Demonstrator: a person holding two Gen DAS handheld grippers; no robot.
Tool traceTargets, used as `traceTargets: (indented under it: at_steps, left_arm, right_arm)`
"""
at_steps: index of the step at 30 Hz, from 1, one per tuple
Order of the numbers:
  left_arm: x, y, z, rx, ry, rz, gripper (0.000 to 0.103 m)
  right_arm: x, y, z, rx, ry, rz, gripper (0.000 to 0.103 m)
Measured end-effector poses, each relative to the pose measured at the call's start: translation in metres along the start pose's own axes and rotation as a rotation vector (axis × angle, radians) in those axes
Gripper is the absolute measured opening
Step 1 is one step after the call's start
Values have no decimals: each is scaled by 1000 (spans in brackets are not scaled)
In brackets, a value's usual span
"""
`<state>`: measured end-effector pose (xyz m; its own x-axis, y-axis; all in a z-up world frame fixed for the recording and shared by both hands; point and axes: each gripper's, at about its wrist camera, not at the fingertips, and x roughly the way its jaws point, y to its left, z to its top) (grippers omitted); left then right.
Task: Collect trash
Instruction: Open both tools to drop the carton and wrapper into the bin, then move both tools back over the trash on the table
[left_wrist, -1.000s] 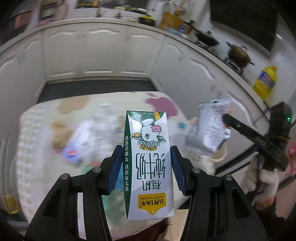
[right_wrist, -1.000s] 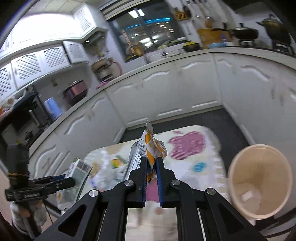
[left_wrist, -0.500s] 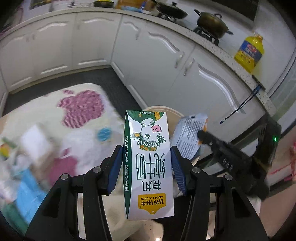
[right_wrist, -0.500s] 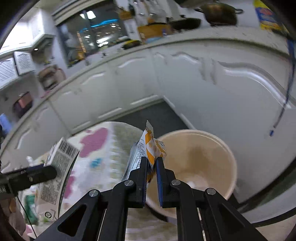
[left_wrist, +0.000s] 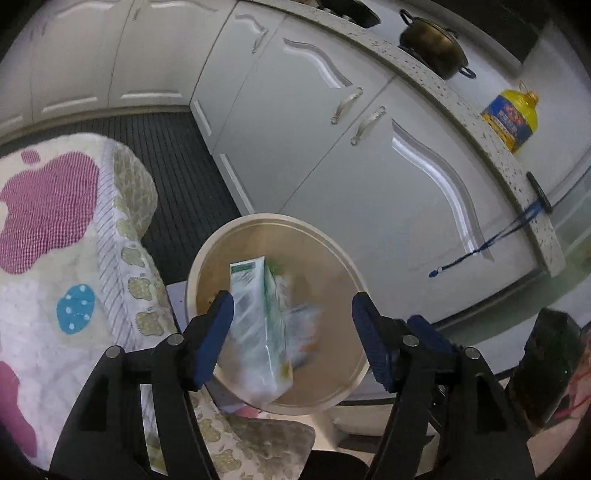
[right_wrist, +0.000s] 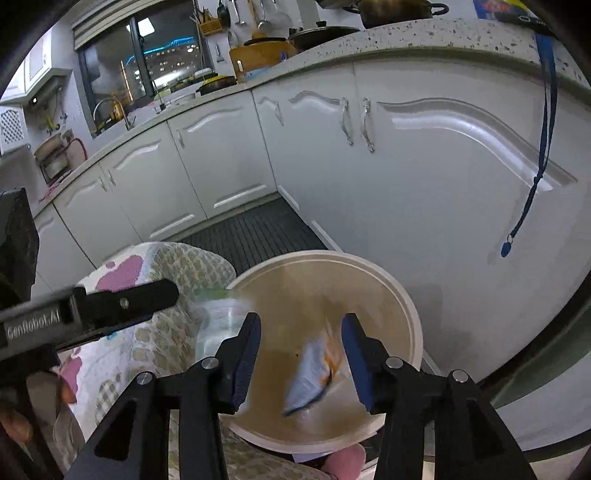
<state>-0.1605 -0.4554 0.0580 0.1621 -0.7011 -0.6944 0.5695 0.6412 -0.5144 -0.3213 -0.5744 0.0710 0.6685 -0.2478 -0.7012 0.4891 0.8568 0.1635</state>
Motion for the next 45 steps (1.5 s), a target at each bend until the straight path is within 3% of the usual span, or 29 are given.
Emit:
traceTargets:
  at_steps: [12, 27, 31, 36, 45]
  left_arm:
    - [-64, 0, -22, 73, -81, 140, 66]
    - [-175, 16, -60, 110, -218, 244, 66]
    - [-208, 28, -69, 110, -265, 288, 66]
    - [-251, 52, -81, 85, -315, 341, 66]
    - [-327, 128, -100, -60, -364, 422, 66]
  right_arm:
    - [-11, 26, -11, -28, -22, 36, 44]
    - [-42, 86, -14, -130, -74, 81, 45]
    - [-51, 107, -17, -163, -88, 102, 55]
    - [-59, 136, -24, -210, -82, 157, 55]
    - [-63, 189, -35, -283, -30, 310, 57]
